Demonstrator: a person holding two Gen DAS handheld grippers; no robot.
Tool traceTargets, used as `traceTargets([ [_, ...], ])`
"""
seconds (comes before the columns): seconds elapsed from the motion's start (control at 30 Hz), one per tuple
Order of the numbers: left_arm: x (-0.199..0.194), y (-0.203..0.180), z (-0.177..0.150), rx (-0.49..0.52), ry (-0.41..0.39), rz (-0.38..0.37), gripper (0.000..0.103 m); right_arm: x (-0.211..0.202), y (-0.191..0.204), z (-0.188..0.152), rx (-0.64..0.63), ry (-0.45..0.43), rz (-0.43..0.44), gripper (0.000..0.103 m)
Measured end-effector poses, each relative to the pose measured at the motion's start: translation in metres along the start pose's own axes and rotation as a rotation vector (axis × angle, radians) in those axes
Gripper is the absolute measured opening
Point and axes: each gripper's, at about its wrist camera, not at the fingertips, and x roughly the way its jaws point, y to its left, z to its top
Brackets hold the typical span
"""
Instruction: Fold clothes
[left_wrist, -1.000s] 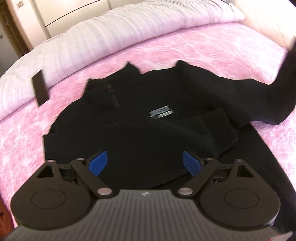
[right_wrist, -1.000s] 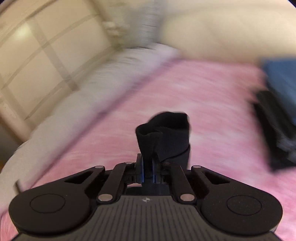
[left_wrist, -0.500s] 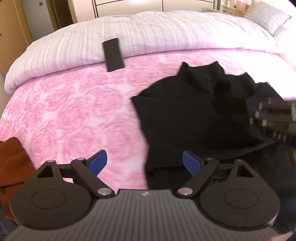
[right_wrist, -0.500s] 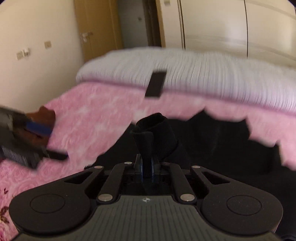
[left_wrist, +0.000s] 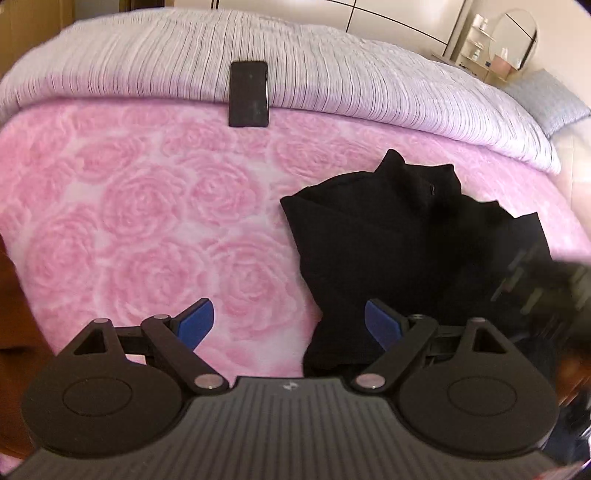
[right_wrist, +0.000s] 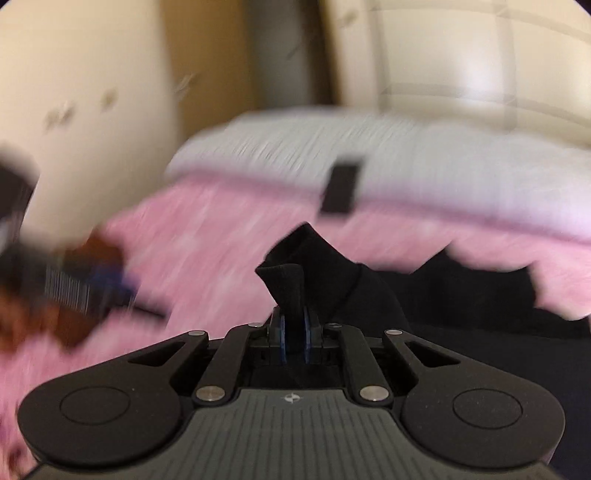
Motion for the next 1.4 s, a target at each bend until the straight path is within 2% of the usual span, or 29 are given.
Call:
traceTargets([
  [0.07, 0.007, 0.000, 0.002, -0.033, 0.020, -0.048, 0.087, 0.020, 0.001, -0.014, -0.012, 0.102, 0.054, 0.023],
  [0.1, 0.013, -0.005, 0.003, -0.035, 0.032, -0.067, 0.087, 0.021, 0.002, -0.019, -0.012, 0.129, 0.053, 0.024],
  [0.17, 0.025, -0.015, 0.003, -0.039, 0.056, -0.104, 0.086, 0.010, 0.000, -0.026, -0.014, 0.118, 0.058, 0.034],
  [0.2, 0.031, -0.019, 0.003, -0.041, 0.069, -0.122, 0.086, 0.001, -0.003, -0.028, -0.010, 0.114, 0.056, 0.043],
  [0.27, 0.043, -0.029, 0.004, -0.046, 0.093, -0.159, 0.086, -0.018, -0.009, -0.035, 0.006, 0.109, 0.051, 0.044],
  [0.37, 0.061, -0.044, 0.004, -0.051, 0.130, -0.213, 0.086, -0.050, -0.019, -0.047, 0.051, 0.107, 0.012, 0.045],
  [0.5, 0.085, -0.071, -0.001, 0.039, 0.196, -0.182, 0.086, -0.088, -0.053, -0.069, 0.161, 0.109, -0.135, 0.048],
  [0.53, 0.090, -0.077, -0.003, 0.076, 0.209, -0.164, 0.082, -0.096, -0.061, -0.078, 0.188, 0.111, -0.186, 0.049],
  [0.6, 0.094, -0.087, -0.009, 0.144, 0.232, -0.124, 0.056, -0.114, -0.079, -0.098, 0.247, 0.126, -0.268, 0.051],
  [0.63, 0.096, -0.091, -0.012, 0.177, 0.243, -0.104, 0.027, -0.121, -0.089, -0.107, 0.283, 0.135, -0.306, 0.052],
  [0.67, 0.096, -0.093, -0.013, 0.191, 0.253, -0.087, 0.012, -0.129, -0.098, -0.115, 0.318, 0.138, -0.337, 0.053],
  [0.73, 0.086, -0.095, -0.010, 0.189, 0.244, -0.101, 0.005, -0.141, -0.114, -0.125, 0.353, 0.136, -0.383, 0.053],
  [0.93, 0.044, -0.103, 0.020, 0.173, 0.185, -0.159, 0.003, -0.160, -0.139, -0.143, 0.378, 0.134, -0.443, 0.055],
  [1.03, 0.034, -0.101, 0.034, 0.199, 0.155, -0.126, 0.003, -0.162, -0.145, -0.147, 0.381, 0.126, -0.475, 0.061],
  [1.13, 0.036, -0.085, 0.034, 0.172, 0.197, -0.082, 0.003, -0.164, -0.157, -0.146, 0.388, 0.090, -0.494, 0.061],
  [1.2, 0.045, -0.076, 0.024, 0.156, 0.302, -0.046, 0.003, -0.166, -0.168, -0.143, 0.389, 0.066, -0.502, 0.062],
  [1.27, 0.052, -0.072, 0.008, 0.155, 0.366, -0.019, 0.003, -0.164, -0.182, -0.139, 0.393, 0.054, -0.502, 0.062],
  [1.33, 0.054, -0.074, -0.002, 0.152, 0.386, -0.017, 0.003, -0.157, -0.196, -0.137, 0.393, 0.084, -0.496, 0.062],
  [1.4, 0.055, -0.077, 0.000, 0.135, 0.370, -0.013, 0.003, -0.150, -0.206, -0.138, 0.376, 0.130, -0.486, 0.059],
])
